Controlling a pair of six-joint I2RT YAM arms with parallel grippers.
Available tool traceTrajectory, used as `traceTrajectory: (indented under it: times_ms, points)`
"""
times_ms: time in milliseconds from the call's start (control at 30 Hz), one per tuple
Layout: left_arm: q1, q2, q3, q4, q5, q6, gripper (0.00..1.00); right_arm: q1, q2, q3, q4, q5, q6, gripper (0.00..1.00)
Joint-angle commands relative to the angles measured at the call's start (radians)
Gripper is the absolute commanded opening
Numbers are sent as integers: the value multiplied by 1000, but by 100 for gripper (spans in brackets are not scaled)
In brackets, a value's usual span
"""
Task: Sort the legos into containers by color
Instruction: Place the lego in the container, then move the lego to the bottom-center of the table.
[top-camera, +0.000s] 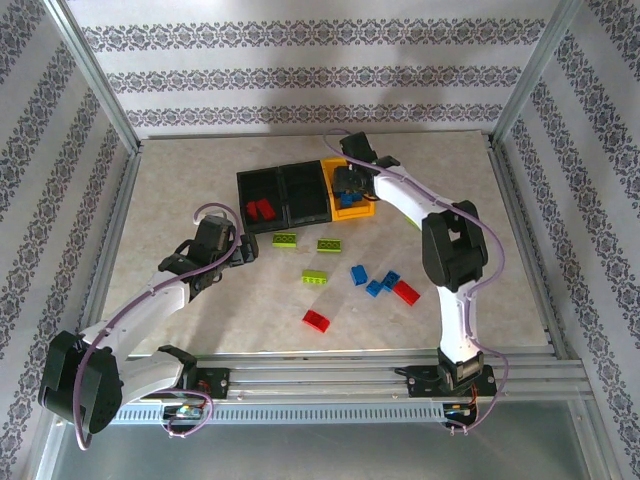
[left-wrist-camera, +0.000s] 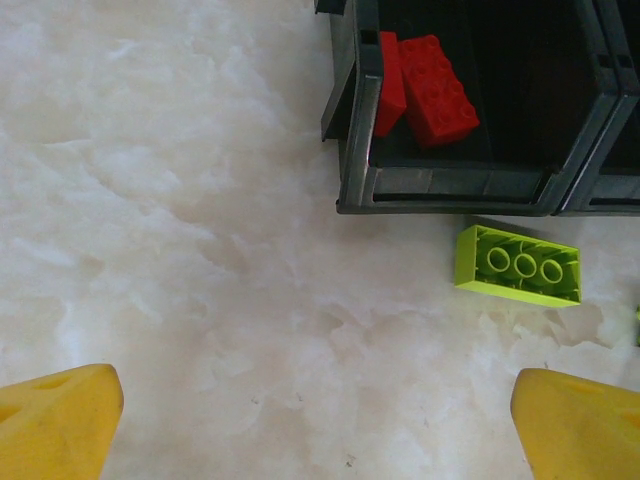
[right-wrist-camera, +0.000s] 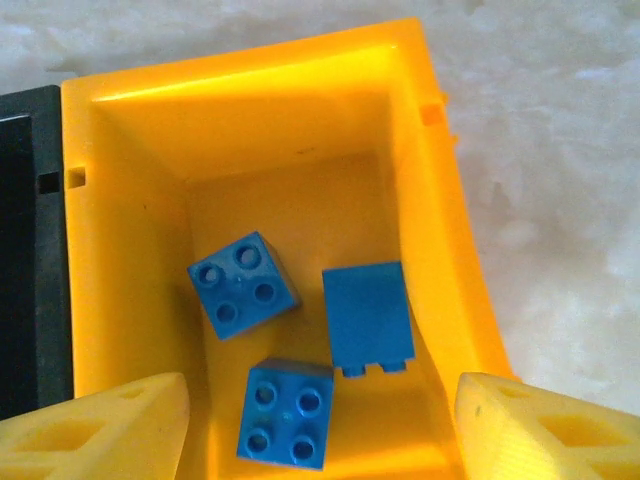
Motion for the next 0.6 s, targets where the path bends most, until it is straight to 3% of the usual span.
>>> traceTrajectory:
  times_ms: [0, 200, 300, 567]
  points:
    - [11, -14, 14, -10, 11, 4, 100, 14, -93, -78, 14, 32, 33, 73]
    - [8, -5, 14, -15, 20, 3, 100, 20, -227, -246, 35, 44, 76, 85]
    - [8, -5, 8, -11, 40, -3, 100, 23, -297, -333, 42, 52, 103, 98]
    - [-55, -30, -17, -36, 83, -17, 100, 28, -458, -527, 5, 87, 173, 98]
